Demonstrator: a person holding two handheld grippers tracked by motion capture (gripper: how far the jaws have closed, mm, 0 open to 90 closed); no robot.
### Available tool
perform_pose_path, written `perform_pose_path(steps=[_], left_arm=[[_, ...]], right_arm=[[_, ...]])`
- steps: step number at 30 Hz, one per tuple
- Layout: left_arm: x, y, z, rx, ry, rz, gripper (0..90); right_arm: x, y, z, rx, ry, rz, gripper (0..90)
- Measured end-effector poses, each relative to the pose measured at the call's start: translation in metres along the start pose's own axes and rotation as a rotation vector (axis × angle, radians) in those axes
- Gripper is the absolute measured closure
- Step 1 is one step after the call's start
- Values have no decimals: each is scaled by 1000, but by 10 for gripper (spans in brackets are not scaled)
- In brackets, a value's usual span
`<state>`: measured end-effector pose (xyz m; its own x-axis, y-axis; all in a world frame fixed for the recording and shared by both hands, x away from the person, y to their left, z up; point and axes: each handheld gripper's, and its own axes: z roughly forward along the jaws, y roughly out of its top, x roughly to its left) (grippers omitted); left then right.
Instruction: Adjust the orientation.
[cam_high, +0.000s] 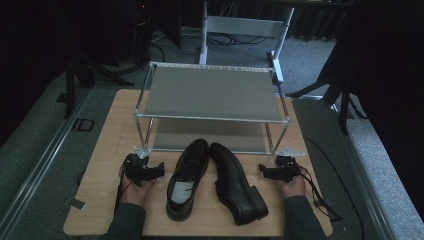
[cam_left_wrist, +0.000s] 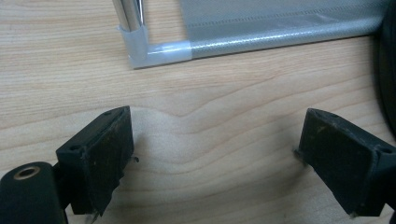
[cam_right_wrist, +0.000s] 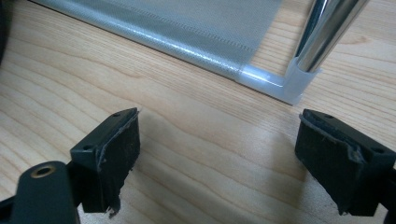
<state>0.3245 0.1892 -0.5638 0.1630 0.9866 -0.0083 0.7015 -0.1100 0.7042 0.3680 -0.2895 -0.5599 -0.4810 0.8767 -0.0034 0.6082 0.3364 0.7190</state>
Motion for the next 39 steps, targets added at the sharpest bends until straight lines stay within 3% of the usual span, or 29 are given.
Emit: perform_pose_path(steps=[3, 5, 6, 11, 15, 16, 18, 20, 22, 27, 32, 39], left_arm=[[2, -3, -4, -22, 19, -20, 220], [2, -3, -4, -22, 19, -20, 241], [3, -3, -6, -20, 20, -21, 312], [4, -4, -9, -14, 16, -17, 331], [4, -4, -13, 1, -5, -21, 423], [5, -5, -17, 9, -49, -33, 430], [5, -6, -19, 6, -70, -35, 446], [2, -8, -25, 3, -96, -20, 448], [-3, -9, -34, -8, -125, 24, 461], [-10, -12, -44, -28, -146, 68, 467], [-24, -20, -58, -25, -169, 147, 473], [-34, -31, -72, -22, -213, 178, 491]], right_arm=[[0, 0, 0, -1, -2, 0, 140], [0, 0, 0, -1, -3, 0, 140], [0, -1, -1, -2, -5, 1, 145], [1, -1, -1, -3, -6, 3, 149], [1, -1, -1, -3, -6, 3, 149], [1, -1, -1, -3, -6, 3, 149], [1, -1, -1, -3, -6, 3, 149], [1, -1, -1, -3, -6, 3, 150], [1, -1, -1, -3, -6, 3, 151], [1, -1, -1, -3, -6, 3, 151], [1, -1, -1, -3, -6, 3, 151], [1, -1, -1, -3, -6, 3, 151]])
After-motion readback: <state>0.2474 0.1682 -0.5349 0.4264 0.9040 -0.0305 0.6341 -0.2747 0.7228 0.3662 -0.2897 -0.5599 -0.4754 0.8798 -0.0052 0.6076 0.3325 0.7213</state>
